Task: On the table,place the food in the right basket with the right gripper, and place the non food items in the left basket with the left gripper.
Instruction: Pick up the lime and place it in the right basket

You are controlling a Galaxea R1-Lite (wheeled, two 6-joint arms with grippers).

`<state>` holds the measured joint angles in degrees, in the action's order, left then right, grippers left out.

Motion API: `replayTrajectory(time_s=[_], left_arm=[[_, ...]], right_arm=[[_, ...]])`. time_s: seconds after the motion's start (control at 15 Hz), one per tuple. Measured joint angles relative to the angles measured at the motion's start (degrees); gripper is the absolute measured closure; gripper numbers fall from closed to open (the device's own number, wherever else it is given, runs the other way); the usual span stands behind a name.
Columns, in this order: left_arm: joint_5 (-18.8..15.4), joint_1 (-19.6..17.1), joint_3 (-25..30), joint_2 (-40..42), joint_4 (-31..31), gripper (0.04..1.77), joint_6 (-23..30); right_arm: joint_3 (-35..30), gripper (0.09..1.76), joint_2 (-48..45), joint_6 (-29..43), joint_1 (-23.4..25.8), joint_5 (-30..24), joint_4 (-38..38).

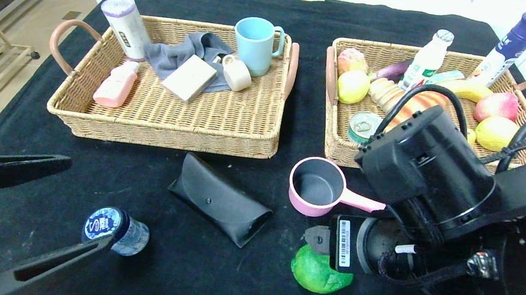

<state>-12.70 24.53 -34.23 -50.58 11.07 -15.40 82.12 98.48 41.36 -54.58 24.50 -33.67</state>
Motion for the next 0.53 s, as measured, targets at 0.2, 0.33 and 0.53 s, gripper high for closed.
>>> replayTrajectory(time_s=[0.2,0.33,0.53], left_arm=[[0.0,0.0,0.0,-0.1,-0.1,0.09,0.0],[0.0,0.0,-0.1,-0.1,-0.1,0.09,0.0],[0.0,0.0,-0.1,-0.1,-0.1,0.09,0.0]], right_arm=[[2.6,0.15,2.4,1.0,-0.8,-0.1,-2.2],[3.3,0.15,3.5,1.0,-1.6,-0.1,-2.5],[3.5,0.15,4.7,1.5,-2.1,0.0,-2.6]])
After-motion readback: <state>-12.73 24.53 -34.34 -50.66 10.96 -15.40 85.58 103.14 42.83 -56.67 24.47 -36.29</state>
